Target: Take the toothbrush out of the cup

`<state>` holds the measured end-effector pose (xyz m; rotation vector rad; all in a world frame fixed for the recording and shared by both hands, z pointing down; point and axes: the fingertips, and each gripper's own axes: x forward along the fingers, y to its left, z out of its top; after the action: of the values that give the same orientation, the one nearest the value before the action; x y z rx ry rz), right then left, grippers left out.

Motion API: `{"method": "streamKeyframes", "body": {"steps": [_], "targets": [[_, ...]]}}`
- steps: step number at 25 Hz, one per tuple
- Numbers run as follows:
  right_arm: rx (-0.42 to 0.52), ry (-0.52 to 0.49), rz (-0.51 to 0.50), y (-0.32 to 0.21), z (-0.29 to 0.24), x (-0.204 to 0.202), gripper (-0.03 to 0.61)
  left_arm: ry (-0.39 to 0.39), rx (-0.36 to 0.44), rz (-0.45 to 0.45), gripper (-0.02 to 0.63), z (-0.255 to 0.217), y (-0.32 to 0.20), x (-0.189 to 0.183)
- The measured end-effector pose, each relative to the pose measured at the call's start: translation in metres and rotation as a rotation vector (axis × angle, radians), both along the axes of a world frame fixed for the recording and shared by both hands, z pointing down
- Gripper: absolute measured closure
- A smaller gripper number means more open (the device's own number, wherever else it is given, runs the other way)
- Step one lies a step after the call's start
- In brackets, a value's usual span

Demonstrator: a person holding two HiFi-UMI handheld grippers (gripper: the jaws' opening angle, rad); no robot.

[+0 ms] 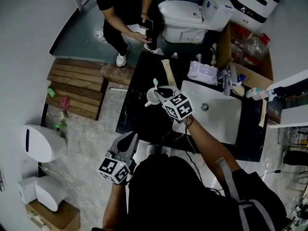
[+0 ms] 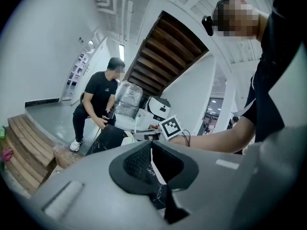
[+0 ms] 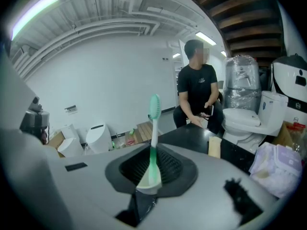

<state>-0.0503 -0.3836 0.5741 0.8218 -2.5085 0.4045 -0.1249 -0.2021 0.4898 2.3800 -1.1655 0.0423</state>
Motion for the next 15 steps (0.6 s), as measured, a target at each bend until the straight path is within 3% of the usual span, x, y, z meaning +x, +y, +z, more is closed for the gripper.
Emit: {"method": "streamKeyframes", "body": {"steps": [15], "targets": [[0.055,-0.049,0.075,0.018,-0.034,0.024,0.531,0.006,0.030,0.022,0.597,-0.006,0.018,0.007]]}}
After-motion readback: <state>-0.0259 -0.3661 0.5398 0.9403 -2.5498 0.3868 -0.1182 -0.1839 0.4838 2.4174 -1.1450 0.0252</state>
